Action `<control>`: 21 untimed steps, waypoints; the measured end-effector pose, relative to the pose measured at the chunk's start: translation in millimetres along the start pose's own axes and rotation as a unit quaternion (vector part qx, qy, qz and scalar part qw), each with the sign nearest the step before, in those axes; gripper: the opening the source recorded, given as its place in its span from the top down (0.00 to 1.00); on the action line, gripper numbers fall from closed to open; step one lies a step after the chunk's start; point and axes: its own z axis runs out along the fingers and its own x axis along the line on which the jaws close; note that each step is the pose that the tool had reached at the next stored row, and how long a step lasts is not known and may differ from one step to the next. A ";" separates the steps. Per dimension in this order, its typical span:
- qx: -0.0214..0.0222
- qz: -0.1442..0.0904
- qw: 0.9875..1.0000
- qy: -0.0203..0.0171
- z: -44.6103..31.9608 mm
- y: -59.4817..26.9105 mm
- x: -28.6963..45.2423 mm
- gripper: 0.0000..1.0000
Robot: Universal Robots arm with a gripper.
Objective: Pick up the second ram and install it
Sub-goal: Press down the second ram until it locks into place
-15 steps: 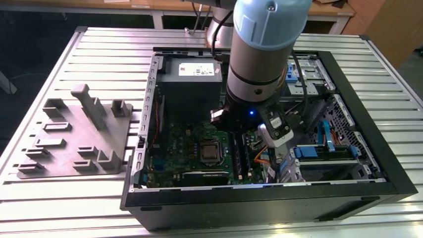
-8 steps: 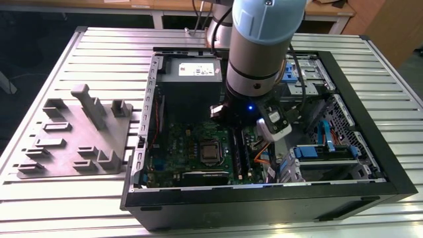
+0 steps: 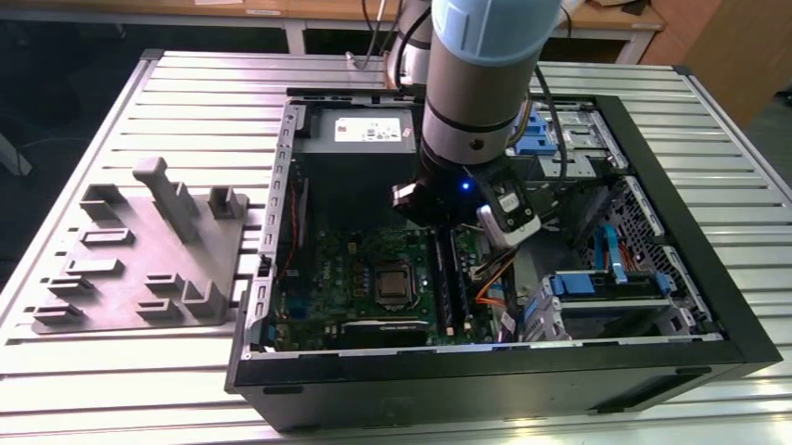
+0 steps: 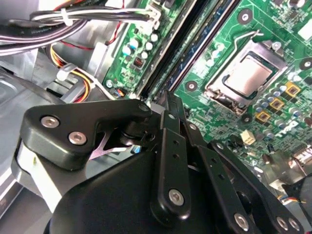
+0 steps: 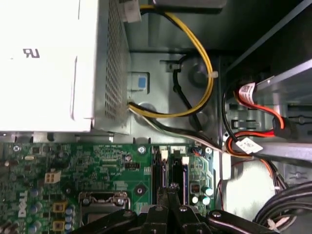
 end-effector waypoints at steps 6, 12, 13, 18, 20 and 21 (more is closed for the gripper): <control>0.000 0.000 1.000 0.000 4.0 1.8 0.4 0.90; 0.000 0.000 1.000 0.000 8.4 7.4 0.7 0.90; 0.000 0.000 1.000 0.000 10.2 7.5 0.8 0.90; 0.000 0.000 1.000 0.000 11.1 7.6 0.9 0.90; 0.000 0.000 1.000 0.000 13.0 7.4 0.9 0.90; 0.000 0.000 1.000 0.000 13.2 7.3 1.0 0.90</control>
